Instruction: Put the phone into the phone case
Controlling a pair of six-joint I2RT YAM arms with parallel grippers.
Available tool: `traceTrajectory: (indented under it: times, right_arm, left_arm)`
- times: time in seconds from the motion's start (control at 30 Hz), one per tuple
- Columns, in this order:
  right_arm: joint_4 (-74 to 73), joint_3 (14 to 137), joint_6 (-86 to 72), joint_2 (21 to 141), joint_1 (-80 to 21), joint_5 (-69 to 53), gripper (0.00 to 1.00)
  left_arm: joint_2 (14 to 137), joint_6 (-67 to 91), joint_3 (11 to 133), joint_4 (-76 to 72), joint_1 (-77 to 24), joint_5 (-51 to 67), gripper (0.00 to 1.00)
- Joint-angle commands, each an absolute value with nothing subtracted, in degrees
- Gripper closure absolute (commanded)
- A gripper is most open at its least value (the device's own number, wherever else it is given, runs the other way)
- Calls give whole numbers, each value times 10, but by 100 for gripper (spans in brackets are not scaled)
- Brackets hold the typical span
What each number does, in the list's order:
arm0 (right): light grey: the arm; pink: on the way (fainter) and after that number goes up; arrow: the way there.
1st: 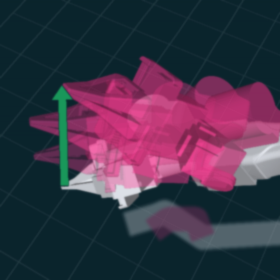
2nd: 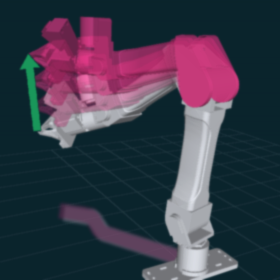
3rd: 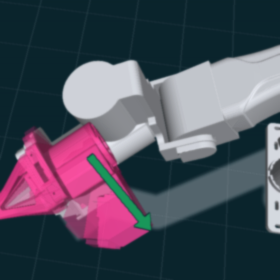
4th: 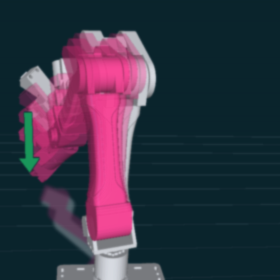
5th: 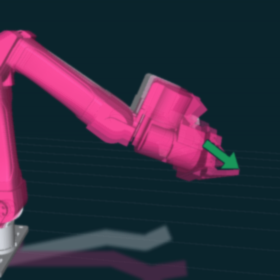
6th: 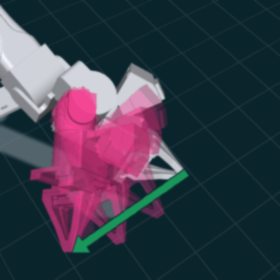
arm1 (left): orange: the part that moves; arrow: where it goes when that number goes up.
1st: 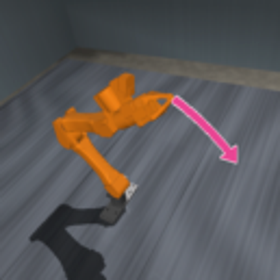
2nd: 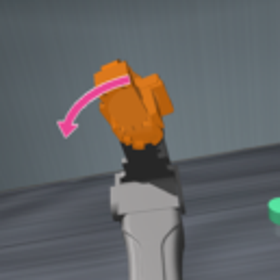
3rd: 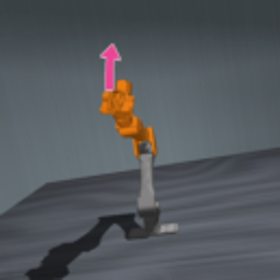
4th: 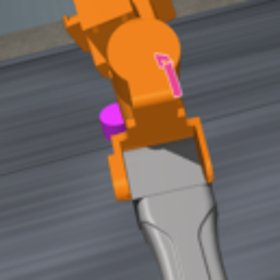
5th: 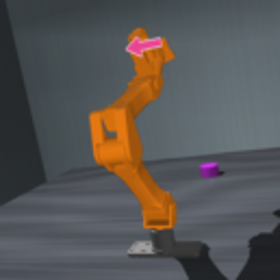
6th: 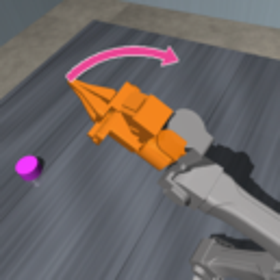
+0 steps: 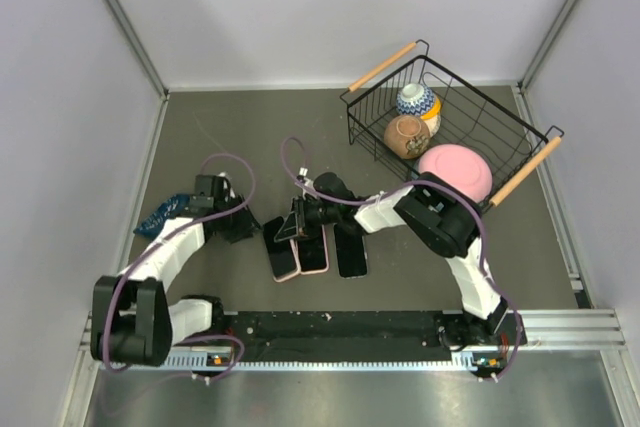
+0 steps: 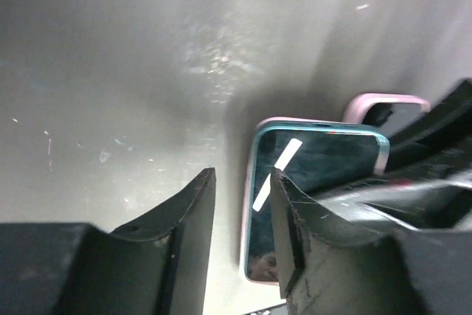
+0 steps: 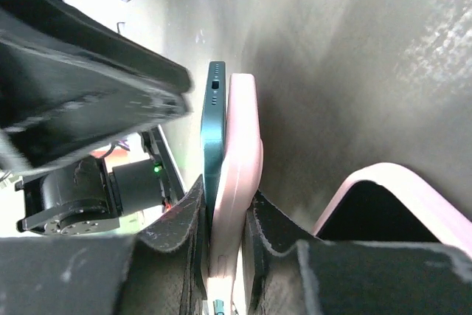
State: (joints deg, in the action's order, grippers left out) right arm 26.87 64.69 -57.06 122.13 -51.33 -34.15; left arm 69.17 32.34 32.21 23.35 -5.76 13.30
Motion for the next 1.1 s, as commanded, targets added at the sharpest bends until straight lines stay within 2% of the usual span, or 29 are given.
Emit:
traceTrajectory:
  times: [0.0, 0.17, 0.23, 0.3, 0.33, 0.43, 0.53, 0.77, 1.07]
  right_arm:
    - [345, 622, -563, 1155, -499, -373, 100]
    - [373, 586, -555, 1078, -464, -423, 100]
    - [400, 562, -572, 1042, -445, -445, 100]
    - [457, 534, -591, 1010, -432, -479, 100]
    - [477, 525, -616, 1001, -426, -489, 100]
    - [557, 496, -664, 966, -408, -516, 100]
    - [598, 485, -692, 938, -401, -522, 100]
    - [689, 481, -765, 915, -400, -506, 100]
    - [649, 475, -740, 899, -401, -469, 100]
  left_arm:
    - [609, 305, 397, 289, -33, 165, 51]
    - [521, 298, 431, 307, -18, 232, 36]
    - [498, 301, 431, 279, -16, 306, 34]
    - [472, 319, 424, 248, -16, 366, 32]
    - [466, 330, 409, 197, -16, 438, 32]
    - [447, 400, 375, 86, -16, 542, 32]
    - [437, 469, 339, -41, -16, 602, 34]
    - [417, 564, 275, -200, -18, 641, 35]
    - [420, 645, 210, -310, -41, 640, 38]
